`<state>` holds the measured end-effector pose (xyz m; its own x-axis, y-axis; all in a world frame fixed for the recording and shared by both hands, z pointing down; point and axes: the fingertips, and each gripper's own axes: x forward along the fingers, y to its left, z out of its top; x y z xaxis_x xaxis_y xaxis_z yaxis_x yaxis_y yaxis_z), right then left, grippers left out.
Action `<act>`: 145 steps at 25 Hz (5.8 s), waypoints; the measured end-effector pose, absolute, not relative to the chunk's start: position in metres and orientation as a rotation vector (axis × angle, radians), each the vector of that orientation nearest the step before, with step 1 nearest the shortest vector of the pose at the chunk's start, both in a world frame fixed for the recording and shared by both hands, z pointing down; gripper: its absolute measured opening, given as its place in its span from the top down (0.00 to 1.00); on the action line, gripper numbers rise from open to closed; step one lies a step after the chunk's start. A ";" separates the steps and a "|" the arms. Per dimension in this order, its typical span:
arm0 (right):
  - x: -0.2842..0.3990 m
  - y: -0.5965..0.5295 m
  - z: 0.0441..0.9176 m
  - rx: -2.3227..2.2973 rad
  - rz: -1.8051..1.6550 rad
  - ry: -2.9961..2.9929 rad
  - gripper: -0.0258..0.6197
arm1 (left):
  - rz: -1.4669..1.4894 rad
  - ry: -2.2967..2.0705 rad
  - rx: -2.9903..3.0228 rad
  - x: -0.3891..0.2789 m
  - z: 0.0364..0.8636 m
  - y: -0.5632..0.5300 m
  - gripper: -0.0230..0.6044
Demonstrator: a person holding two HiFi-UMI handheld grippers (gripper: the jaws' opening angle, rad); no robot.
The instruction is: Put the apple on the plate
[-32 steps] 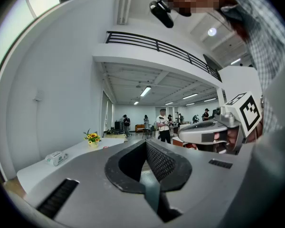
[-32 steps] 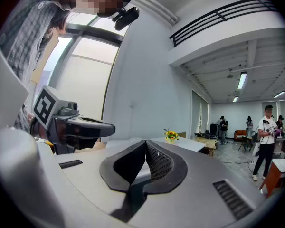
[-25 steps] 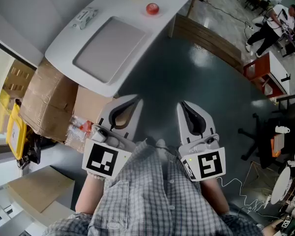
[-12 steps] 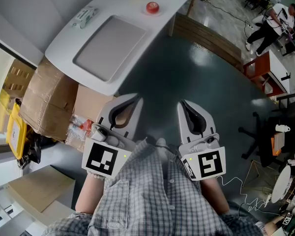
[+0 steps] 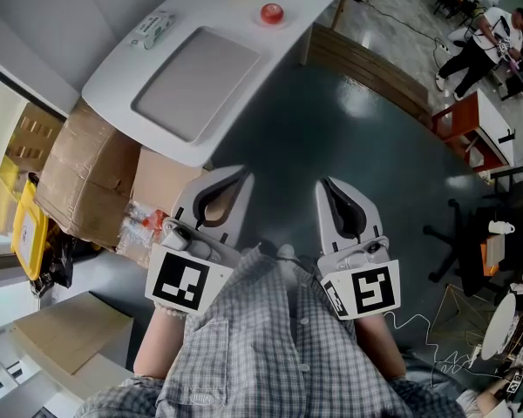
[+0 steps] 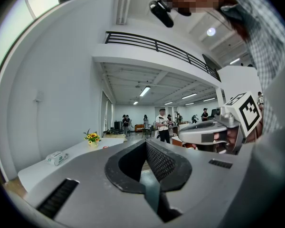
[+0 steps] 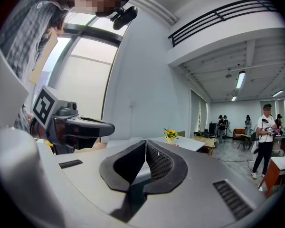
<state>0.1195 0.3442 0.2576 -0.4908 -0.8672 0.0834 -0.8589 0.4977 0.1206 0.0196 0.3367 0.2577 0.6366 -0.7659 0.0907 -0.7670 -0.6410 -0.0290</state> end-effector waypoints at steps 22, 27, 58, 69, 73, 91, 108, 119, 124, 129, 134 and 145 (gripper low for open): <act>0.149 0.323 0.266 1.572 -0.039 -2.600 0.93 | 0.197 -1.326 2.836 0.043 0.262 0.318 0.95; 0.177 0.286 0.266 1.535 -0.031 -2.626 0.93 | 0.226 -1.355 2.826 0.070 0.263 0.286 0.95; 0.256 0.088 0.275 1.335 -0.027 -2.696 0.92 | 0.165 -1.535 2.671 0.148 0.265 0.096 0.95; 0.210 -0.016 0.261 1.330 -0.083 -2.674 0.92 | 0.105 -1.540 2.657 0.095 0.255 -0.010 0.95; 0.195 -0.044 0.257 1.353 -0.085 -2.660 0.92 | 0.108 -1.559 2.635 0.069 0.255 -0.036 0.95; 0.134 -0.154 0.272 1.091 -0.089 -2.721 0.92 | 0.077 -1.816 2.404 -0.013 0.265 -0.103 0.95; 0.127 -0.298 0.327 0.554 0.040 -2.727 0.92 | 0.137 -2.027 1.967 -0.002 0.314 -0.193 0.95; 0.121 -0.339 0.410 0.250 0.342 -2.536 0.92 | 0.059 -1.950 1.652 0.001 0.388 -0.219 0.95; 0.116 -0.342 0.444 0.144 0.555 -2.431 0.92 | 0.040 -1.875 1.557 0.009 0.423 -0.222 0.95; 0.116 -0.348 0.468 0.137 0.603 -2.363 0.92 | 0.032 -1.846 1.516 0.014 0.444 -0.225 0.95; 0.115 -0.353 0.484 0.132 0.644 -2.317 0.86 | -0.003 -1.804 1.479 0.015 0.460 -0.233 0.86; 0.110 -0.355 0.510 0.123 0.617 -2.239 0.82 | 0.128 -1.742 1.333 0.012 0.510 -0.237 0.82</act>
